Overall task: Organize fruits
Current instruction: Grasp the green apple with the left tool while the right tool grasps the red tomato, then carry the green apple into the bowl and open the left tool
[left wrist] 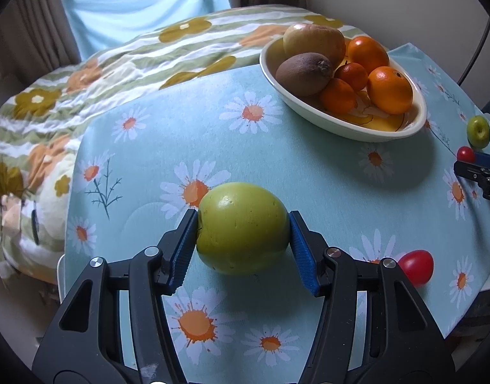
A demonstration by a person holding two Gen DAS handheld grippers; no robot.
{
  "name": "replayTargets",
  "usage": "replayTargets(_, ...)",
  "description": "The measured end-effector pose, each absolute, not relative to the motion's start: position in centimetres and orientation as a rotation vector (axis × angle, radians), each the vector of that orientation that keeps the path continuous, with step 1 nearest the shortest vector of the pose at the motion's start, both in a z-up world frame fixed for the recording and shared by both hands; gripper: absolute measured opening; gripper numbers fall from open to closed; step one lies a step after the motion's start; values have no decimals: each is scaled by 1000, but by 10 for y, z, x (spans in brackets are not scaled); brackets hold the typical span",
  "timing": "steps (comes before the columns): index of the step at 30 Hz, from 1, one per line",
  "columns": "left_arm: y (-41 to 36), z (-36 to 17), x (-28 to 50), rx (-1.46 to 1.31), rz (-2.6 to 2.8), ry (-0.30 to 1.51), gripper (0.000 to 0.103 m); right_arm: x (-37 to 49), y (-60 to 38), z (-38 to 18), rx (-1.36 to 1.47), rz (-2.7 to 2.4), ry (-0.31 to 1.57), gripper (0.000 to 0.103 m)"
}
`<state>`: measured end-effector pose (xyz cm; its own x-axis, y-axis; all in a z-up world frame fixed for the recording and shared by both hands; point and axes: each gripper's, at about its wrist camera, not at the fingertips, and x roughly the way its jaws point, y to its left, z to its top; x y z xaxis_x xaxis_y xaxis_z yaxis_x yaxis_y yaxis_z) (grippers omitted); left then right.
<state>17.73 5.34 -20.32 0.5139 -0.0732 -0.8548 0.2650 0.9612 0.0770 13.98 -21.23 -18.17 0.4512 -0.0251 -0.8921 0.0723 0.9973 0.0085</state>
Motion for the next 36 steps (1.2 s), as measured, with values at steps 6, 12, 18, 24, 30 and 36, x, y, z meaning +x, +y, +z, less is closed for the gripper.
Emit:
replayTargets(6,57,-201,173,190,-203,1025,61,146,-212,-182,28,-54,1102,30)
replayTargets(12,59,-188,167,164,-218,1025,61,147,-208,-170,27,-50,1088,30)
replayTargets(18,57,-161,163,150,-266,1002,61,145,-201,-146,48,-34,1068,30)
replayTargets(24,46,-131,163,113,-341,976,61,146,-191,-119,68,-10,1059,30)
replayTargets(30,30,-106,167,123,-372,925,61,151,-184,-90,72,17,1025,30)
replayTargets(36,12,-95,178,121,-357,904,61,165,-187,-69,58,73,993,30)
